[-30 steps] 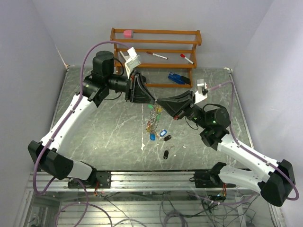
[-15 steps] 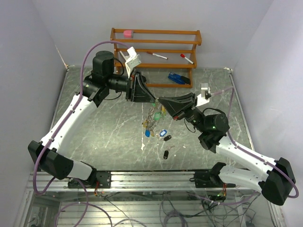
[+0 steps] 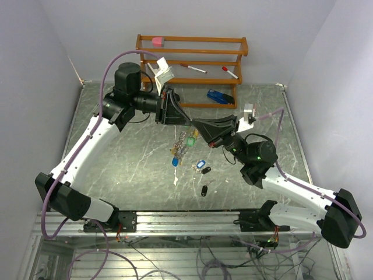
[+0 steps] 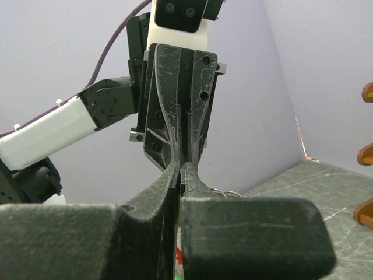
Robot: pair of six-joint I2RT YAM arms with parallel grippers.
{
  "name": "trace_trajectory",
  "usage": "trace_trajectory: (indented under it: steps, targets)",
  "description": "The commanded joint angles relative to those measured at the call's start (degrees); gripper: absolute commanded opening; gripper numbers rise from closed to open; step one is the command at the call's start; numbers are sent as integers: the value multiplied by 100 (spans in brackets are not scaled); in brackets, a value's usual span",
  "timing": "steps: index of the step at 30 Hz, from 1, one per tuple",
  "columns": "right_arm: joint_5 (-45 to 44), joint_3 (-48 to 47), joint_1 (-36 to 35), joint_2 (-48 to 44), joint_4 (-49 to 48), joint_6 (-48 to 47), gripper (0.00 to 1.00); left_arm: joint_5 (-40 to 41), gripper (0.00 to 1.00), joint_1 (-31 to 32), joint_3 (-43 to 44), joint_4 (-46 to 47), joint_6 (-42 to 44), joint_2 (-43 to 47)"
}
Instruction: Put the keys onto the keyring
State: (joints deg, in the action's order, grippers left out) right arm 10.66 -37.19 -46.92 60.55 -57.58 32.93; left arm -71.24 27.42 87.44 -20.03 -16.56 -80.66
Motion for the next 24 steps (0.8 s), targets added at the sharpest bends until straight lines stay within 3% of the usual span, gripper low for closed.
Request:
trace_trajectory:
  steps: [1, 10, 14, 16, 19, 24]
  targets:
    - [-112, -149, -72, -32, -583, -145, 0, -59, 15, 18, 96, 178, -102, 17]
    - [-100, -212, -79, -140, -376, -214, 0, -201, 7, 13, -63, 356, -266, 109]
    - [126, -382, -82, -100, -4, -199, 0, -250, 7, 18, 238, -51, 52, -18]
    - [281, -561, -80, -126, 449, -240, 19, -180, 7, 17, 418, -624, 488, -74]
    - [321, -691, -79, -272, 882, -311, 30, -67, 7, 22, 485, -1114, 967, -52]
    - [298, -769, -76, -377, 1233, -343, 29, 128, 7, 76, 587, -1916, 1624, -44]
